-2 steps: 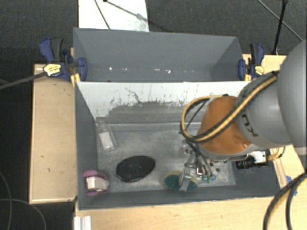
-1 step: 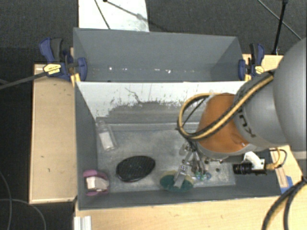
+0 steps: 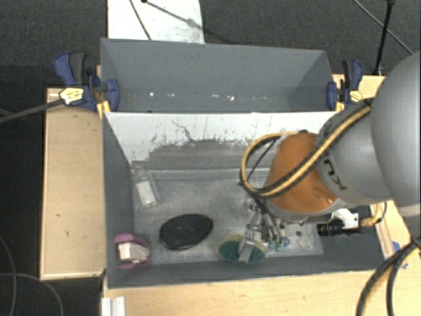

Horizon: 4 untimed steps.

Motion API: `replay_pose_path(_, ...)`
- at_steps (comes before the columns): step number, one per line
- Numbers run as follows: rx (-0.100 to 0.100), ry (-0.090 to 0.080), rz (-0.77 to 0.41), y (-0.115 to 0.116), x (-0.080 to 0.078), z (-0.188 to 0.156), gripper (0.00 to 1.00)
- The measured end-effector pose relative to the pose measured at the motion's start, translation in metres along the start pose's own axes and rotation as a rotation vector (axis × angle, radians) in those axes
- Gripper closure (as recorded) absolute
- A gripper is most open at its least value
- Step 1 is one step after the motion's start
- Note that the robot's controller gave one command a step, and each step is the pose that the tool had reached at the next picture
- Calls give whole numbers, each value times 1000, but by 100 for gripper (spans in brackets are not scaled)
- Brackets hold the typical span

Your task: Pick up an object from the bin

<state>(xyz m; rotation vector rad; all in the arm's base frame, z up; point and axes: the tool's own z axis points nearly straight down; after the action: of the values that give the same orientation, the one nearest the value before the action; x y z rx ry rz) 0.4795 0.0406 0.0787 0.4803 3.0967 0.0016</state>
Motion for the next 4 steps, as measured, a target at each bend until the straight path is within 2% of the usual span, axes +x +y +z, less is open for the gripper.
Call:
replay_pose_path(1,-3,1,-5,2,1,0,100)
replay_pose_path(2,-2,-1,5,8,2,-92,100)
replay_pose_path(3,1,3,74,2,-19,-89,100)
replay_pose_path(4,2,4,69,2,-19,-89,0)
